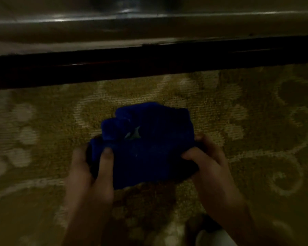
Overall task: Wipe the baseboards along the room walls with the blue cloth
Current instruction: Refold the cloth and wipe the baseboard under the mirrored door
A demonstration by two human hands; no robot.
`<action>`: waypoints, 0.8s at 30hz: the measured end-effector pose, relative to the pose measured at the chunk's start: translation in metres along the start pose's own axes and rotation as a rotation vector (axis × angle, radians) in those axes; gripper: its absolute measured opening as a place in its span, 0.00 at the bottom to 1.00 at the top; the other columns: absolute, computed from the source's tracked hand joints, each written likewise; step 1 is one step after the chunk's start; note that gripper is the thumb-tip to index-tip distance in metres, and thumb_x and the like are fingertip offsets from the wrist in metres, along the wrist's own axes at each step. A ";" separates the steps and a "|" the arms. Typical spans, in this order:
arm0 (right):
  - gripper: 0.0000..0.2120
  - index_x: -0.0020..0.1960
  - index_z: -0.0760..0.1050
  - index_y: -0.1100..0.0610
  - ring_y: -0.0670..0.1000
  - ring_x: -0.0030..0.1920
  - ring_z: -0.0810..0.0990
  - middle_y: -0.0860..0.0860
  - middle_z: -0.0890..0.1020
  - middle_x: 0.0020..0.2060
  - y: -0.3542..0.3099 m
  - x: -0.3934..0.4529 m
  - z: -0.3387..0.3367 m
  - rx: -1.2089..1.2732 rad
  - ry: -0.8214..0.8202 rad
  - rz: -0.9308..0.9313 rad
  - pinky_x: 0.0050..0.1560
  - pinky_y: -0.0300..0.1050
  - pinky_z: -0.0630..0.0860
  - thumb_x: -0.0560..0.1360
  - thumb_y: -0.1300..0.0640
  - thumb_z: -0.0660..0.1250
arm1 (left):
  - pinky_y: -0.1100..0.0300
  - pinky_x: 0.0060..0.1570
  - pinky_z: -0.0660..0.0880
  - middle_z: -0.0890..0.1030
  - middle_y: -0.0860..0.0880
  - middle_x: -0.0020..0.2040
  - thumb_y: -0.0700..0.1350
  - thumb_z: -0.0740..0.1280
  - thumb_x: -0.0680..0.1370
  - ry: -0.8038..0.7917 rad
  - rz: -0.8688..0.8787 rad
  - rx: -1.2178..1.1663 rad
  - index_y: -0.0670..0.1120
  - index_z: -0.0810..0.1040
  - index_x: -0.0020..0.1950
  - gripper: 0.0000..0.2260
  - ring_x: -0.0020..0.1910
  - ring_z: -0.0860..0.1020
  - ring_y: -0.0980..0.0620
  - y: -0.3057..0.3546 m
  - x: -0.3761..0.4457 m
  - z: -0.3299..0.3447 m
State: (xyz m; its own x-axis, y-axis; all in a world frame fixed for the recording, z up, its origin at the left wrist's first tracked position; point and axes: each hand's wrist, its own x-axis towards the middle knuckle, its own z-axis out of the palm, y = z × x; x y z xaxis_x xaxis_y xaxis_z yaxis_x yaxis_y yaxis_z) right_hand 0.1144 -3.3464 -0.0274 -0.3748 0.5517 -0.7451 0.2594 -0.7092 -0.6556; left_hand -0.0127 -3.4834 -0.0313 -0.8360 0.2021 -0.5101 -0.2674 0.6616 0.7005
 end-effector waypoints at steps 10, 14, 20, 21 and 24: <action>0.24 0.66 0.62 0.59 0.51 0.43 0.80 0.56 0.79 0.49 0.040 0.009 0.018 -1.061 0.266 -0.813 0.36 0.40 0.75 0.82 0.41 0.50 | 0.46 0.61 0.71 0.73 0.41 0.65 0.59 0.55 0.81 0.186 0.366 0.195 0.44 0.61 0.77 0.29 0.63 0.72 0.39 -0.037 -0.025 0.023; 0.22 0.64 0.62 0.57 0.51 0.44 0.81 0.56 0.81 0.48 0.045 0.015 0.014 -1.072 0.273 -0.895 0.40 0.38 0.73 0.80 0.42 0.55 | 0.50 0.57 0.66 0.75 0.34 0.60 0.55 0.55 0.82 0.316 0.406 0.290 0.40 0.61 0.76 0.27 0.58 0.70 0.40 -0.045 -0.020 0.031; 0.24 0.64 0.60 0.58 0.63 0.48 0.84 0.64 0.82 0.52 0.052 0.018 0.017 -1.055 0.336 -0.886 0.47 0.47 0.72 0.78 0.42 0.58 | 0.60 0.50 0.64 0.78 0.39 0.53 0.49 0.56 0.82 0.403 0.458 0.345 0.41 0.66 0.74 0.21 0.52 0.72 0.44 -0.053 -0.018 0.037; 0.24 0.64 0.60 0.58 0.63 0.49 0.84 0.64 0.82 0.53 0.052 0.018 0.016 -1.046 0.330 -0.887 0.47 0.47 0.72 0.78 0.41 0.57 | 0.61 0.50 0.63 0.78 0.39 0.52 0.48 0.56 0.82 0.412 0.469 0.346 0.40 0.67 0.73 0.21 0.51 0.72 0.44 -0.054 -0.018 0.037; 0.23 0.64 0.59 0.55 0.60 0.49 0.84 0.62 0.82 0.54 0.052 0.016 0.014 -1.028 0.304 -0.876 0.48 0.45 0.73 0.80 0.40 0.55 | 0.60 0.51 0.64 0.78 0.38 0.53 0.47 0.57 0.83 0.434 0.495 0.351 0.37 0.68 0.73 0.21 0.52 0.72 0.44 -0.055 -0.020 0.039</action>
State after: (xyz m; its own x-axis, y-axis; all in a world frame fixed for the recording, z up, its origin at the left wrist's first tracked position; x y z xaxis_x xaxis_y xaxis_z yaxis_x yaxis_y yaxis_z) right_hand 0.1095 -3.3805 -0.0711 -0.5820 0.8121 0.0424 0.6256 0.4805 -0.6146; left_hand 0.0370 -3.4955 -0.0788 -0.9524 0.2811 0.1180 0.2977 0.7737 0.5592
